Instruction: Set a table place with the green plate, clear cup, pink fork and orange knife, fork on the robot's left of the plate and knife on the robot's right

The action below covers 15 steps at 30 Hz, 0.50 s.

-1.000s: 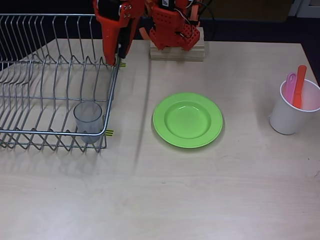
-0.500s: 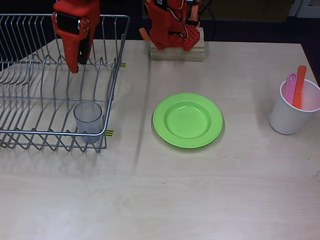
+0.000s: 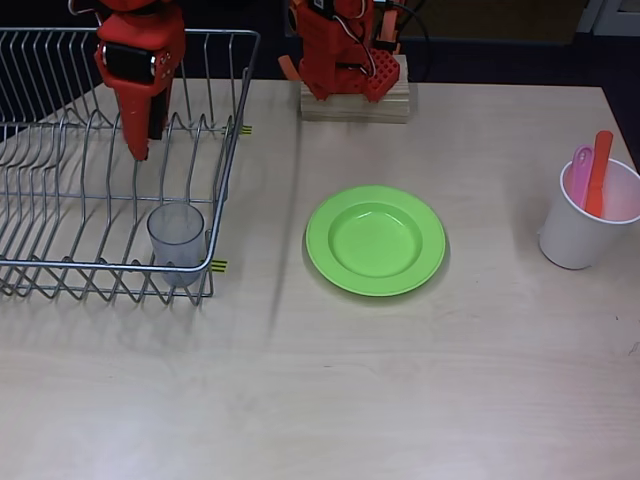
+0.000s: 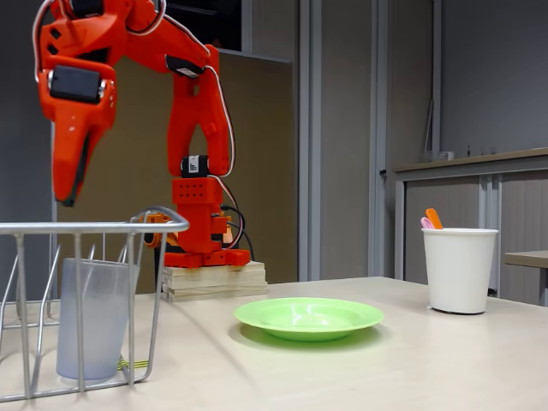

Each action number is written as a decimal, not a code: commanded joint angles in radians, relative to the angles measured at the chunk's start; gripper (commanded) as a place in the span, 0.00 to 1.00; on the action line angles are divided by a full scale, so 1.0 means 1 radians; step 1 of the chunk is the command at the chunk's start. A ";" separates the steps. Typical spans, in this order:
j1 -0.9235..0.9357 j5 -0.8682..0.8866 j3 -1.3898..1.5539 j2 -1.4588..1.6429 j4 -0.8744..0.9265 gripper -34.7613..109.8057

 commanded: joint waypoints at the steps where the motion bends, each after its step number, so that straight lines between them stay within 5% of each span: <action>1: 0.009 -0.002 -0.011 0.014 0.017 0.49; 15: -0.095 0.058 0.005 -0.114 -0.078 0.57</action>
